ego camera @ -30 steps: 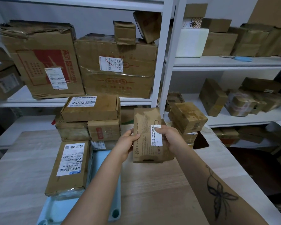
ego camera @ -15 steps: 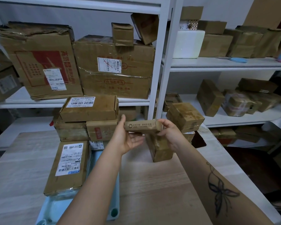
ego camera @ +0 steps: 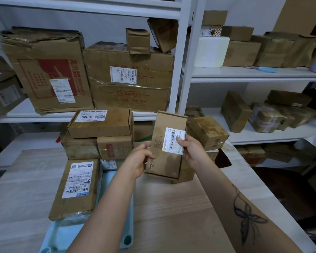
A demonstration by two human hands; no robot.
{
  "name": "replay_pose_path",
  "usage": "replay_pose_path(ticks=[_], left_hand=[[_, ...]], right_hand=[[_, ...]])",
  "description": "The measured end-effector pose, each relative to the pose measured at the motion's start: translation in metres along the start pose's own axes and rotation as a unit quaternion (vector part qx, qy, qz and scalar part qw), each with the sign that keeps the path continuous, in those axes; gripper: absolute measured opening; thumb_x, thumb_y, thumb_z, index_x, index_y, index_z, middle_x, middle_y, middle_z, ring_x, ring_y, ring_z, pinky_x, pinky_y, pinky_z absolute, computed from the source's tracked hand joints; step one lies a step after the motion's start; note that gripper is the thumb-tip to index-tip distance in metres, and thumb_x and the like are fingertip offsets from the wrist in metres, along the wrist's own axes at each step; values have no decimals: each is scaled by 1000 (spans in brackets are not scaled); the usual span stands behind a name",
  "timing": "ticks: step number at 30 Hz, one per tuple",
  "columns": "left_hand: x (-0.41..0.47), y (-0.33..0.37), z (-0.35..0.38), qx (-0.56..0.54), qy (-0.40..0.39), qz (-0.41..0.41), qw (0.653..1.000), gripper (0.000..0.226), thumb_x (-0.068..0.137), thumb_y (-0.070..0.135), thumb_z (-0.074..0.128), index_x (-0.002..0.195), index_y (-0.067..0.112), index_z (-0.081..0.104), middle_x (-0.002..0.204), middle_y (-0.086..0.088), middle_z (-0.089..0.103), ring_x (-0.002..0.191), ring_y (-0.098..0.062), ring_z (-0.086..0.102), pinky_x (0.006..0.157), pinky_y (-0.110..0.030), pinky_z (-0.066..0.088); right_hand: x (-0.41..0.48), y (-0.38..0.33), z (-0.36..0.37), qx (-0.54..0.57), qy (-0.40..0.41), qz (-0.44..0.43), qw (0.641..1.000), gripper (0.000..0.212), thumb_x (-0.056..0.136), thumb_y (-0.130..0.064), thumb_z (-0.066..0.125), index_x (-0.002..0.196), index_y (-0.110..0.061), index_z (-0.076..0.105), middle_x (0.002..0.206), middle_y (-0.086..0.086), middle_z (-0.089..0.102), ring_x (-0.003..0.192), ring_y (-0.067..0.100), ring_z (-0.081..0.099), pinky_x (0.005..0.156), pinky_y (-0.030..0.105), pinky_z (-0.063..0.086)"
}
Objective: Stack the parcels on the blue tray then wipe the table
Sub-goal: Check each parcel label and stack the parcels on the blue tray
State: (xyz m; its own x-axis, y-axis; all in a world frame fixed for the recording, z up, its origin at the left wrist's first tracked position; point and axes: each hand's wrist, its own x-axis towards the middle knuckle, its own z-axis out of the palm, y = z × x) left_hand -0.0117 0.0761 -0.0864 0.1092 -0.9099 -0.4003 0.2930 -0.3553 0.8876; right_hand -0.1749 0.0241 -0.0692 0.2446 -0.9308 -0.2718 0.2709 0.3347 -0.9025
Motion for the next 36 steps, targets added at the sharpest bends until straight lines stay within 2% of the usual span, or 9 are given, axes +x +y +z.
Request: replay_pose_path(ticks=[4,6,12,17,20,22,27,32,36], left_hand=[[2,-5,-4,50,31,15,998,31,89,10,55,114,28,58,111,5,63,108,-16,53,97,-42,31],[5,-7,-6,47,40,21,998,34,88,3,53,108,29,60,115,4,62,114,-17,50,104,-45,26],[4,-10,-10,-8,37,51,998,50,80,-24,38,104,13,62,117,-9,63,102,-19,57,75,-22,45],[8,-11,-18,21,30,47,998,37,85,-6,55,107,23,63,112,1,66,117,-22,54,85,-29,41],[6,-12,-20,13,55,31,998,29,90,19,61,118,29,57,117,5,63,115,-19,54,107,-48,29],[7,-13,-22,17,63,20,998,31,91,30,59,122,31,57,115,5,66,108,-19,57,103,-50,35],[3,-11,-25,-48,82,22,995,18,94,30,55,108,23,64,90,0,70,79,-16,62,66,-29,46],[-4,-11,-33,-88,75,22,993,24,99,23,45,109,13,64,84,-6,71,71,-18,65,66,-29,52],[-14,-14,-39,-80,43,17,996,29,102,24,34,119,15,56,90,-13,67,70,-21,63,59,-28,51]], right_hand=[[-2,1,1,-34,-32,-2,999,41,87,16,46,119,-9,55,103,4,67,91,16,64,74,29,55],[-2,2,2,-51,-34,5,998,47,81,24,41,110,-10,58,99,4,67,95,18,62,75,28,51],[-6,6,4,-73,-51,-13,996,51,75,30,34,102,-4,60,107,13,63,106,23,56,85,27,49],[-4,3,7,-75,-43,-3,996,49,79,24,40,110,-8,60,102,6,67,103,22,60,81,28,50],[-1,3,8,-71,-34,1,997,51,83,17,48,129,-5,53,113,10,67,104,23,64,81,31,54],[0,3,9,-71,-40,7,997,46,86,8,54,129,-9,55,114,9,69,105,23,65,87,33,53],[0,5,18,-31,-53,37,997,33,88,-8,62,121,-13,64,102,5,74,90,15,70,70,25,54],[-2,8,36,24,-100,42,994,32,89,-10,60,121,-13,60,105,10,71,83,15,69,59,26,59],[-5,10,54,25,-175,30,984,45,89,1,55,132,-12,53,116,16,58,80,14,55,69,26,55]])
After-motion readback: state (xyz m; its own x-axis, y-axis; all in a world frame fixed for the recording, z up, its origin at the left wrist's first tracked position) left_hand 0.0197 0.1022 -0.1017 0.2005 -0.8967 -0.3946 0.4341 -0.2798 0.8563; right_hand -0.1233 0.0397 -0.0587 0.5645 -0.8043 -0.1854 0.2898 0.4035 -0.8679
